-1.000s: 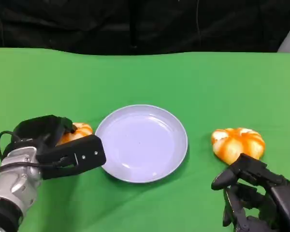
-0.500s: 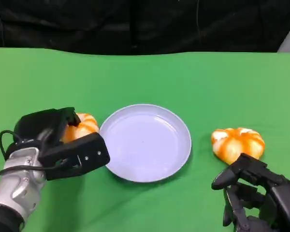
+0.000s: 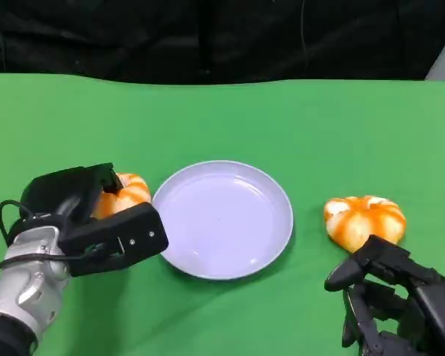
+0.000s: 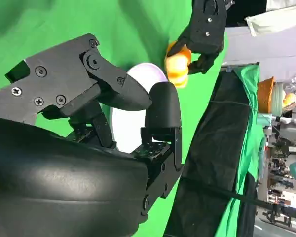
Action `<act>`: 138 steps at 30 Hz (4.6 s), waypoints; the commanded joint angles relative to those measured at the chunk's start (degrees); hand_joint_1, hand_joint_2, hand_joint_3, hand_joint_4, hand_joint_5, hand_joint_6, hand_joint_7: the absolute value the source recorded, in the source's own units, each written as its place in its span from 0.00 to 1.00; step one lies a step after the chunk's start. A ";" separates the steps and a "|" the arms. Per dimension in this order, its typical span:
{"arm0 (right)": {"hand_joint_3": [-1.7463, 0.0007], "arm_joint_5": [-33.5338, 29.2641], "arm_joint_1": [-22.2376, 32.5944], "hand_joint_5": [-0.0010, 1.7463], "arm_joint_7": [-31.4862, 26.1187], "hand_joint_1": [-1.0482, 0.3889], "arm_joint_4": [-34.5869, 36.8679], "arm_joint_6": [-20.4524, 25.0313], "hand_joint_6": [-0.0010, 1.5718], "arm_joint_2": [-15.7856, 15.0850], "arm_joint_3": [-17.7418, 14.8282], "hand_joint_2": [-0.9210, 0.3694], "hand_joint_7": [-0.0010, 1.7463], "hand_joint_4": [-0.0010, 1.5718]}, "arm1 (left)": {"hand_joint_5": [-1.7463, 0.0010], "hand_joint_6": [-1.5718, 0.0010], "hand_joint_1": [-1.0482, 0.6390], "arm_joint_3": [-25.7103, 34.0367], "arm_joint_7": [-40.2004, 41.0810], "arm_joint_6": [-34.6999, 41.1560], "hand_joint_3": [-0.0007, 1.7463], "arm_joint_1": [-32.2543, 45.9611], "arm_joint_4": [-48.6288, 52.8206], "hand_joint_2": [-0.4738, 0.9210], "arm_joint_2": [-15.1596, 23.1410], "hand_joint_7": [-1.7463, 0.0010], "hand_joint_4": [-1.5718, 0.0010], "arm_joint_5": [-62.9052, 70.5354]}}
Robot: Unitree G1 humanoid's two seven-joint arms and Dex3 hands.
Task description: Grasp the bread from the table and place it into the plate.
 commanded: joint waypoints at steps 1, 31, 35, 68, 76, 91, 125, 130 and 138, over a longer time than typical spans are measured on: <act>0.40 0.40 0.33 1.00 -0.11 0.68 -0.57 -0.29 0.41 -0.28 -0.15 0.20 0.90 0.47 | 0.00 0.62 0.56 2.87 1.22 1.27 0.08 -0.43 -5.27 0.98 2.22 0.14 0.54 -0.35; 0.39 0.05 0.37 1.00 -0.12 0.67 -0.90 -0.07 0.41 -0.48 -0.14 0.21 0.90 0.47 | 0.00 0.66 0.58 4.35 -1.84 1.52 0.05 2.82 -17.79 0.94 2.50 0.00 0.51 -0.60; 0.39 -0.10 0.37 1.00 -0.21 0.68 -1.11 0.08 0.41 -0.48 0.05 0.20 0.90 0.47 | 0.00 0.65 0.58 2.91 -4.20 0.85 0.05 4.65 -22.92 0.95 2.23 0.00 0.51 -0.26; 0.40 0.09 0.47 1.00 -0.25 0.67 -1.21 -0.16 0.41 -0.45 0.10 0.20 0.90 0.47 | 0.00 0.51 0.57 -1.07 -6.25 -3.90 0.16 7.00 -25.17 0.96 0.02 0.22 0.49 1.53; 0.40 0.09 0.47 1.00 -0.25 0.67 -1.21 -0.16 0.41 -0.45 0.10 0.20 0.90 0.47 | 0.00 0.51 0.57 -0.97 -6.30 -3.94 0.17 7.03 -25.16 0.96 -0.05 0.22 0.49 1.64; 0.41 -0.03 0.37 1.00 -0.36 0.67 -1.11 -0.46 0.40 -0.38 0.46 0.20 0.90 0.47 | 0.00 0.36 0.56 -4.12 -10.19 -2.35 0.24 6.90 -26.95 0.90 -1.90 0.58 0.49 4.55; 0.41 0.00 0.74 1.00 -0.58 0.68 -2.10 -0.24 0.40 -0.47 1.02 0.19 0.91 0.47 | 0.00 0.53 0.58 -5.53 -7.40 -6.37 0.27 1.29 -11.26 0.89 -7.83 0.23 0.51 3.38; 0.41 0.05 0.81 1.00 -0.60 0.68 -2.34 0.14 0.41 -0.47 1.02 0.19 0.91 0.47 | 0.00 0.53 0.58 -5.65 -6.20 -7.15 0.28 1.51 -10.64 0.90 -7.52 0.22 0.51 3.61; 0.41 0.08 0.84 1.00 -0.62 0.68 -2.45 0.31 0.41 -0.48 1.02 0.19 0.91 0.47 | 0.00 0.54 0.58 -5.77 -5.34 -7.77 0.29 1.48 -10.02 0.90 -7.36 0.20 0.51 3.65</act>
